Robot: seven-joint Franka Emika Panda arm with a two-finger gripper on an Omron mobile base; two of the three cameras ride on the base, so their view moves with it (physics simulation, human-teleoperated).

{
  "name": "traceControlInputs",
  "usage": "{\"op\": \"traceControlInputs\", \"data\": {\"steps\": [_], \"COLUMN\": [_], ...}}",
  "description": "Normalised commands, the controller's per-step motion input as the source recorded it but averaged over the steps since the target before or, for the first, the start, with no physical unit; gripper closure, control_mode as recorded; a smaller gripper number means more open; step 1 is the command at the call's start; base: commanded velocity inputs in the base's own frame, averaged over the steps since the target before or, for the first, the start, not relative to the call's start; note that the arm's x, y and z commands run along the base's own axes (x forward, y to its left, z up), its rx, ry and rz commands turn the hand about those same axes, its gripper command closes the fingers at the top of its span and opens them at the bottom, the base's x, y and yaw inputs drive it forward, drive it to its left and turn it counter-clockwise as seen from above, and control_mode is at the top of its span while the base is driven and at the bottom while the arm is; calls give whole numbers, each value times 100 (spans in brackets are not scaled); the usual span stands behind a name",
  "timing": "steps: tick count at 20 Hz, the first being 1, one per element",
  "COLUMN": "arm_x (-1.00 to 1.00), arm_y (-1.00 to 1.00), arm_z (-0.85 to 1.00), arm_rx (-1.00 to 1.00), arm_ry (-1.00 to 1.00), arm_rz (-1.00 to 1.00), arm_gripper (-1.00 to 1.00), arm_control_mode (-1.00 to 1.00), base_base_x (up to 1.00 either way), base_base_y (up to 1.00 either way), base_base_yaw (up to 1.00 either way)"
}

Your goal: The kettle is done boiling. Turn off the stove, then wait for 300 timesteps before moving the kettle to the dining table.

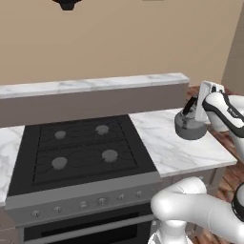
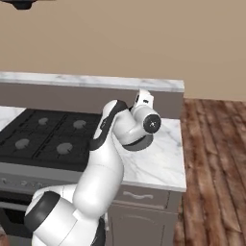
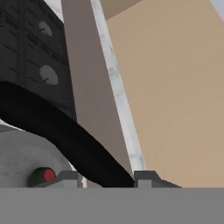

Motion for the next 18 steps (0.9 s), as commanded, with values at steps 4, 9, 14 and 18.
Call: {"op": "traceControlInputs", "data": {"steps": [4,9,14,18], "arm_x": [0,0,0,0], "arm_y": [0,0,0,0], "arm_z": [0,0,0,0], "arm_rx": [0,0,0,0], "arm_ry": [0,0,0,0], "arm_rz": [0,0,0,0], "arm_gripper": [100,100,100,100], "arm_control_mode": [100,100,100,100], "base_base_x": [-13,-12,-10,-6], "base_base_y": [-60,-63,-62,-61], "base_base_yaw": [-3,-3,-2,-2]}}
